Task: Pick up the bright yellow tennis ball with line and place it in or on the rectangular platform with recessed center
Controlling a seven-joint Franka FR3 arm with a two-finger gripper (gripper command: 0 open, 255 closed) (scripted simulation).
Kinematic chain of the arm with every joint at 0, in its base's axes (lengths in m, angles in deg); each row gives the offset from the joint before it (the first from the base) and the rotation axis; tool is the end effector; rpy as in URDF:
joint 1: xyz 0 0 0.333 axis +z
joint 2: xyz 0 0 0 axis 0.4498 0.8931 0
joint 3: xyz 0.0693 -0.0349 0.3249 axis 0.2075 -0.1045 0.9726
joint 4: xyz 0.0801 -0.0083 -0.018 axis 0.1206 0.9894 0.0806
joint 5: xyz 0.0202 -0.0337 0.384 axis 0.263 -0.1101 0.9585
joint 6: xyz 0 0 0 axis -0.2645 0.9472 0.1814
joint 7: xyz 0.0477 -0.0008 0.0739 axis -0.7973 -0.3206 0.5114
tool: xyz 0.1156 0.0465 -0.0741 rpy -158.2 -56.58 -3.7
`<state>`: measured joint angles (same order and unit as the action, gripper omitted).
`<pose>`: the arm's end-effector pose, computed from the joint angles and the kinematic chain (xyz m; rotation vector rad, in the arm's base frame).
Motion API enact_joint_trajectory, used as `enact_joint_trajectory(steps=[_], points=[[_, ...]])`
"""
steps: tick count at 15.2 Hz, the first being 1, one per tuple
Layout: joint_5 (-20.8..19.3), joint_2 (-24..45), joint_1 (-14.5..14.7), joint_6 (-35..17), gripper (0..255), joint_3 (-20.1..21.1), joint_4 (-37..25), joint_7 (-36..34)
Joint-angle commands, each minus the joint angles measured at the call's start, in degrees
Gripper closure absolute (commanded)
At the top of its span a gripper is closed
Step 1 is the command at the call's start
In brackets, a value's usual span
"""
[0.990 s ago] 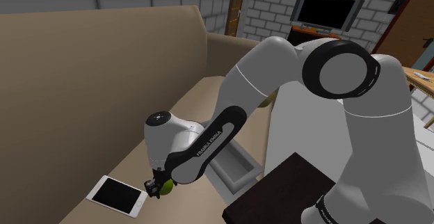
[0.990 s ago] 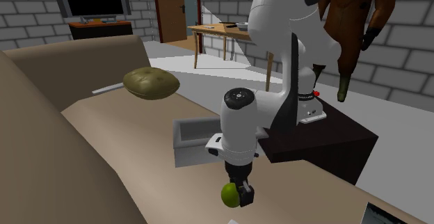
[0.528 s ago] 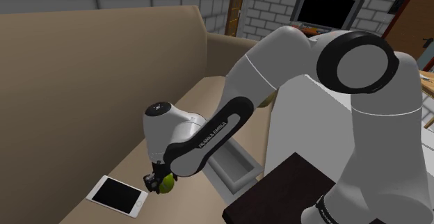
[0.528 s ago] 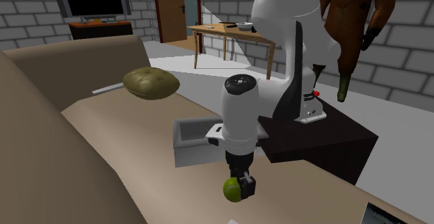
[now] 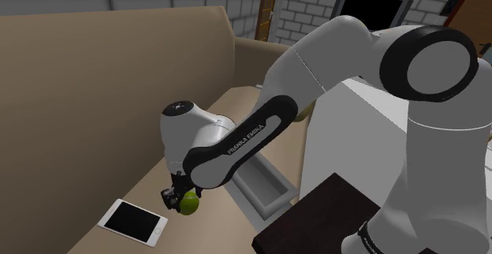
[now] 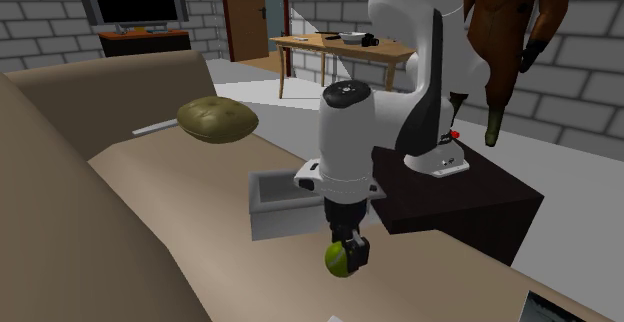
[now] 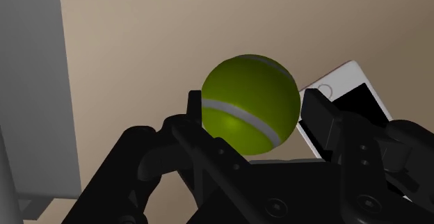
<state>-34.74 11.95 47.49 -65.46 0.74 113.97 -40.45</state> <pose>0.4445 0.3872 0.2130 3.1115 0.1896 -0.0911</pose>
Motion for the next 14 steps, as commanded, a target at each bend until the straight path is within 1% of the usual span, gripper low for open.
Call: enact_joint_trajectory(steps=[1,14], points=[[0.69,-1.32,-0.37,1.28,255,0.43,-0.03,0.48],[4.46,-8.26,-1.83,9.28,255,2.35,-1.58,2.84]])
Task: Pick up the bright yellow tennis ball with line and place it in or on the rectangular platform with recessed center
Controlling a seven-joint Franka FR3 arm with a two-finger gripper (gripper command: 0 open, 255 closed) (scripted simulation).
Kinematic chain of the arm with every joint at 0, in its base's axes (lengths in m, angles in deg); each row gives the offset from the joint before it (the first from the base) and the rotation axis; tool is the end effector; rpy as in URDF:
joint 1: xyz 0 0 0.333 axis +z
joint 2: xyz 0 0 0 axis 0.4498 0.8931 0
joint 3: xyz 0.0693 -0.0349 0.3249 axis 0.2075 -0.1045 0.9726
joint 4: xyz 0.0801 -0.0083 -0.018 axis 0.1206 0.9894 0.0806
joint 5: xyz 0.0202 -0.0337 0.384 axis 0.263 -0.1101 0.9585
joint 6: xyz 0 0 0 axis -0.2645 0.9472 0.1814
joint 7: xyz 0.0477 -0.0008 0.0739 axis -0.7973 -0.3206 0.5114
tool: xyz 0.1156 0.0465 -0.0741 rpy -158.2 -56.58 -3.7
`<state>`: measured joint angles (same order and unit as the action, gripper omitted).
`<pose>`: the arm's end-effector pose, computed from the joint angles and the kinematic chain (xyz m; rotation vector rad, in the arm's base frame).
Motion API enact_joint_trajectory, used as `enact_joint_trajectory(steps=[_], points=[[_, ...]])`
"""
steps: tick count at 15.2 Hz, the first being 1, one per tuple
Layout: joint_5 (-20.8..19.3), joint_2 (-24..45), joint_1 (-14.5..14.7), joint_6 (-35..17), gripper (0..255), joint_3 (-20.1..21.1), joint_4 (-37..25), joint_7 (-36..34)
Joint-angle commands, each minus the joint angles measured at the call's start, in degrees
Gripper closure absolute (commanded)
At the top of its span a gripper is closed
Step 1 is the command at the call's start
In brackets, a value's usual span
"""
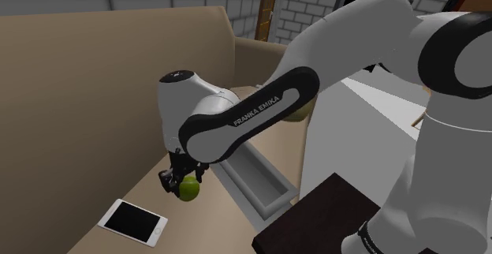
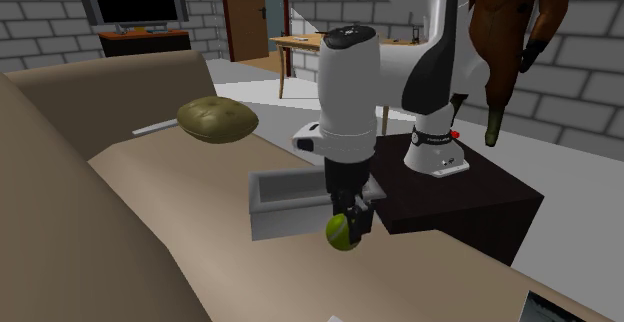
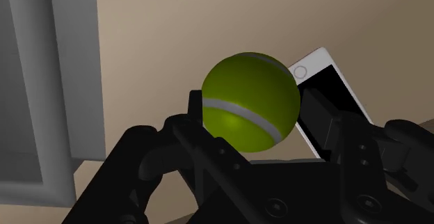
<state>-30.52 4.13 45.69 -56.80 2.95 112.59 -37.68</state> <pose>0.4425 0.3847 0.2885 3.1115 0.1897 -0.0913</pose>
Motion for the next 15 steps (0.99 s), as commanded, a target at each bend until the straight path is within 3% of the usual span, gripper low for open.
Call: enact_joint_trajectory(steps=[1,5,15], points=[[0.50,-0.92,-0.10,1.27,255,0.24,-0.41,0.23],[1.28,-2.34,-0.34,3.28,255,0.53,-1.14,0.72],[7.40,-16.47,-8.61,-1.10,255,-3.12,16.17,15.74]])
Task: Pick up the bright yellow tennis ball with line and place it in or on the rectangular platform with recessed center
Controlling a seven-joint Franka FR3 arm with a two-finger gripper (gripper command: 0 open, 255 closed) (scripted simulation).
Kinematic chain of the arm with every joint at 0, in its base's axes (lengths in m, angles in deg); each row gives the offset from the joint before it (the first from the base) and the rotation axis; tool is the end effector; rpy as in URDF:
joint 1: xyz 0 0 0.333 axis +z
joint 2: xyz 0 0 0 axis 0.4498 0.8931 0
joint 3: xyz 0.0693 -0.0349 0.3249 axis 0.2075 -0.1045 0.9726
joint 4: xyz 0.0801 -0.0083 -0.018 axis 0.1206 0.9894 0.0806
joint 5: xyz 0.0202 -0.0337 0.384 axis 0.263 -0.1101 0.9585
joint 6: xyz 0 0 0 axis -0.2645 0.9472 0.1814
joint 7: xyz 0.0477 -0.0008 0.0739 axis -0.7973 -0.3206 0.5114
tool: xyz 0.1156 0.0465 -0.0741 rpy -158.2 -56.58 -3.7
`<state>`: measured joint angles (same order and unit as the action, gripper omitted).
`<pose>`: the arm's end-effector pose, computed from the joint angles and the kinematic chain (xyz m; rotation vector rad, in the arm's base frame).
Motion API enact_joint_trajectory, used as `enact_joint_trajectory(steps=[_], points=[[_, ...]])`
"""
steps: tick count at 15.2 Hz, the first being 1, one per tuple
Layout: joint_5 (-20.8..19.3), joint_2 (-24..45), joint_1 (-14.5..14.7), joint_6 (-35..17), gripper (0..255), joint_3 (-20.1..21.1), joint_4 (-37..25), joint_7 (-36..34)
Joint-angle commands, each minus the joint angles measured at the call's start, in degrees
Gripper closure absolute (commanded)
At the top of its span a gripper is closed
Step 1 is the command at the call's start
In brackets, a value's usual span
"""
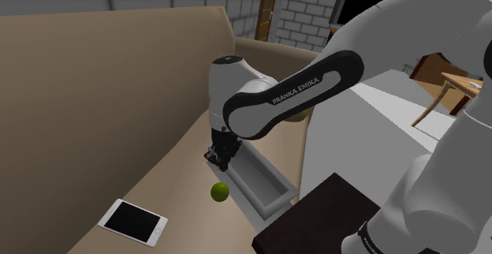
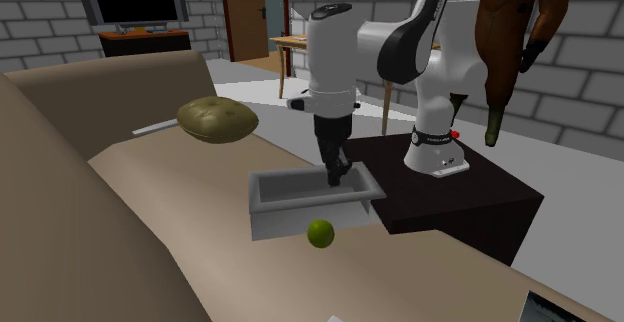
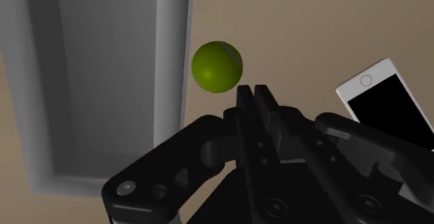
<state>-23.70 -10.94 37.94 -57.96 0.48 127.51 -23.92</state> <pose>0.4297 0.2679 0.3156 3.1111 0.1873 -0.0911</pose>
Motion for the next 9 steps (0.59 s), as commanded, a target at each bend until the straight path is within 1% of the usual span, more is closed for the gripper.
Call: enact_joint_trajectory(steps=[1,2,3,4,9], points=[[1.01,-2.60,-1.54,-0.19,255,-1.27,2.63,3.57],[1.38,-3.75,-2.20,-0.40,255,-1.93,3.94,5.15],[1.03,-2.71,-1.43,-0.17,255,-1.23,2.75,3.32],[1.03,-2.71,-1.43,-0.17,0,-1.23,2.75,3.32],[-0.30,5.47,-1.45,-11.87,0,-1.97,4.74,-4.77]])
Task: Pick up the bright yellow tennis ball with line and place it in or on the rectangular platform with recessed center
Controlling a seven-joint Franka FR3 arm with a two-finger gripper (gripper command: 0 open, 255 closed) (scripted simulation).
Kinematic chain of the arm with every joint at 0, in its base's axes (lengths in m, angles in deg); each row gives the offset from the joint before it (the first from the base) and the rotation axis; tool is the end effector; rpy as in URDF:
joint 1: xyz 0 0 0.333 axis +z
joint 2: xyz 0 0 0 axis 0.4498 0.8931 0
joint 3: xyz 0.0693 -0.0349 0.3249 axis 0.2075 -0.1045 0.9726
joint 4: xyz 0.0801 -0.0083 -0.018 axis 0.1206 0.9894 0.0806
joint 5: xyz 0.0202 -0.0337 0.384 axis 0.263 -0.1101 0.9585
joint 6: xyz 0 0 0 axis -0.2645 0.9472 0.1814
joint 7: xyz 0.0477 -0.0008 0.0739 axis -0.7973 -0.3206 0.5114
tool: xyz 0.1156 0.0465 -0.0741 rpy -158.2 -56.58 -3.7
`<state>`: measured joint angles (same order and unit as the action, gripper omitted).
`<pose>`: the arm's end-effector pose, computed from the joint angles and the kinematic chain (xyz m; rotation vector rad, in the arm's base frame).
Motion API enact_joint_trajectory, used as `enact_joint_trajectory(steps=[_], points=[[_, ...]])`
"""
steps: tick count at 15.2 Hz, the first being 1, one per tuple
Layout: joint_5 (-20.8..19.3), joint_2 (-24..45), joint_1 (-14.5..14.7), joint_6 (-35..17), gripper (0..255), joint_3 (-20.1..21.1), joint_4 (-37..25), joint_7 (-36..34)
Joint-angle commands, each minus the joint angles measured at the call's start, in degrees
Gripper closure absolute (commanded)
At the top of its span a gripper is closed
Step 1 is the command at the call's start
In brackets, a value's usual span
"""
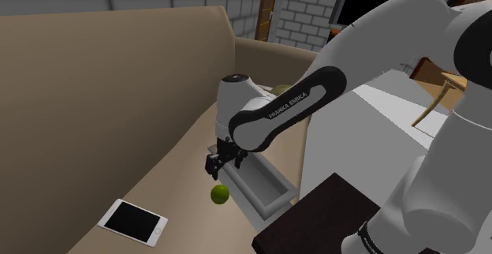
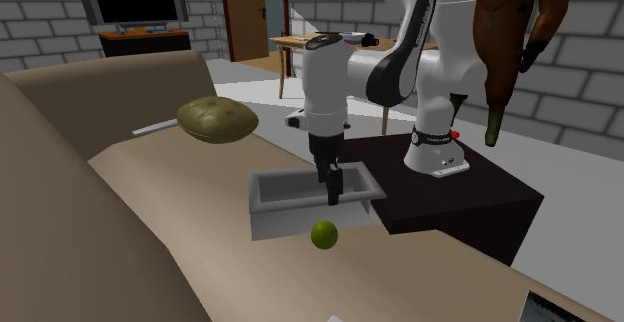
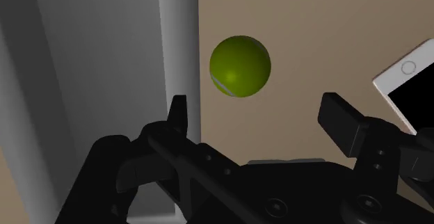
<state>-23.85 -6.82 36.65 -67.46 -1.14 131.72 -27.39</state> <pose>0.4373 0.2445 0.2653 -3.1336 -0.0166 0.0750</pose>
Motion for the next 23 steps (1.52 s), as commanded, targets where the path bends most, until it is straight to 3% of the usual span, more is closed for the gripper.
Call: enact_joint_trajectory(steps=[1,6,14,21,22,23], points=[[-0.57,3.20,-0.03,-4.67,0,-0.67,0.65,-2.98],[-2.62,12.58,1.51,-15.06,0,-3.22,-0.12,-10.75],[-5.44,18.63,3.16,-19.87,0,-5.11,-1.27,-12.79],[-5.43,18.63,3.17,-19.87,0,-5.12,-1.27,-12.79],[-5.43,18.63,3.15,-19.86,255,-5.12,-1.27,-12.77],[-5.44,18.65,3.11,-19.90,255,-5.14,-1.26,-12.71]])
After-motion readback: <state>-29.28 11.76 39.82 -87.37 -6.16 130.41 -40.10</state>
